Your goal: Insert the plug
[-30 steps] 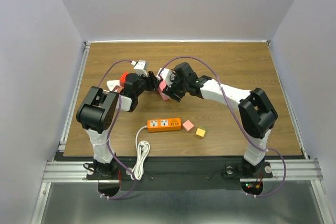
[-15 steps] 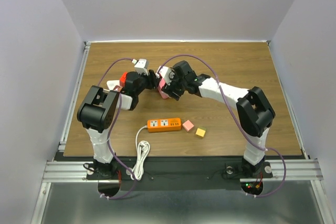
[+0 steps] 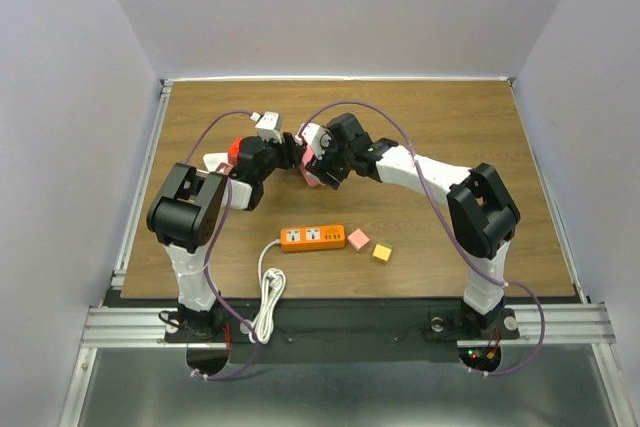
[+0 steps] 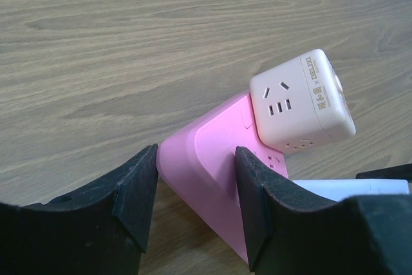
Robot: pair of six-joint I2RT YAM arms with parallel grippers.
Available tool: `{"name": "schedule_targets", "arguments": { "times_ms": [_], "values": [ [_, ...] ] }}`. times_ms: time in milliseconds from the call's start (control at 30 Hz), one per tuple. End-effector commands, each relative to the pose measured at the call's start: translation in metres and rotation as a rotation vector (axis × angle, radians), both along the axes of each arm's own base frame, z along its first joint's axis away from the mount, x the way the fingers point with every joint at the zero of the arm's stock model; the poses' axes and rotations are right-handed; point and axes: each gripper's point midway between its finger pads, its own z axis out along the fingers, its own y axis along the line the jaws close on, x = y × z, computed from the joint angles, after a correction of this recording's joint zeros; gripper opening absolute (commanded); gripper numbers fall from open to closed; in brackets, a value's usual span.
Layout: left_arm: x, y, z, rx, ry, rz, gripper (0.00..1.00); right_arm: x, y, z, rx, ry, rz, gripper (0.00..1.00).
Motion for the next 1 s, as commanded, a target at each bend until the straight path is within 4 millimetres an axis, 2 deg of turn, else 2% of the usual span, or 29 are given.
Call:
{"name": "schedule_targets", "arguments": {
  "times_ms": [0,500,667,967],
  "values": [
    [-0.048,-0.028,-0.043,0.005,0.153,-0.184,0.00,0.010,0.013,-0.029,0.018,0.005,0.008,0.01],
    [-0.049,-0.031,-0.045,0.007,0.158,-0.203,0.00,0.009,0.004,-0.046,0.082,0.043,0.023,0.01],
    [-0.051,-0.034,-0.047,0.001,0.164,-0.220,0.00,0.010,0.008,-0.049,0.098,0.045,0.034,0.01],
    [-0.052,-0.038,-0.044,-0.007,0.161,-0.233,0.00,0.011,0.013,-0.067,0.093,0.079,0.038,0.01]
  ]
}}
